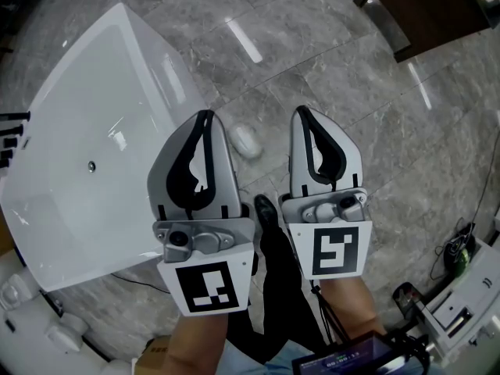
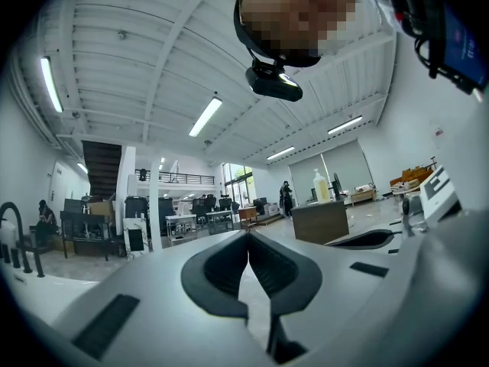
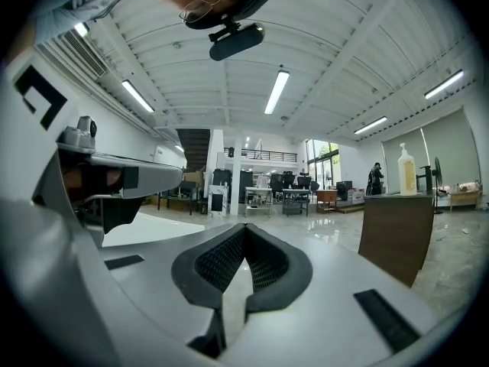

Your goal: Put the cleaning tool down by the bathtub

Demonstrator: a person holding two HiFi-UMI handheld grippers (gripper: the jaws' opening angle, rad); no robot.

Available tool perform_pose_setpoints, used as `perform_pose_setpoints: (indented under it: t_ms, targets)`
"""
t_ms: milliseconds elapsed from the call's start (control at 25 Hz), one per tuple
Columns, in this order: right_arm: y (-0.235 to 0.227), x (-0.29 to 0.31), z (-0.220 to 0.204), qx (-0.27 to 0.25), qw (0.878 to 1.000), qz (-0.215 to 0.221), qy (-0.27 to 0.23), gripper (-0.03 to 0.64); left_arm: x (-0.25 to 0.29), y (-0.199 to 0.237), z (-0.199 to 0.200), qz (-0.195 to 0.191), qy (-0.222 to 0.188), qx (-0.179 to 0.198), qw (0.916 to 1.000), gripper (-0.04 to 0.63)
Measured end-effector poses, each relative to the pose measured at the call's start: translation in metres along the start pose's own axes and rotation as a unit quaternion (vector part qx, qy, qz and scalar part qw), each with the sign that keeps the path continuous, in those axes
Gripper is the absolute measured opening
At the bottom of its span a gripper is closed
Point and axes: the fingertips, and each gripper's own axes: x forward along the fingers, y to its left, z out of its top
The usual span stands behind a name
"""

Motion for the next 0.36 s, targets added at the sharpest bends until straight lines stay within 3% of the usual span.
perform_pose_setpoints:
  t_ms: [360]
  targets:
    - [-0.0034, 0.0017, -0.0019, 0.000, 1.000, 0.000, 0.001, 0.012, 0.0022, -0.0028, -0.0003, -0.001, 0.002, 0.003, 1.0000, 0.017]
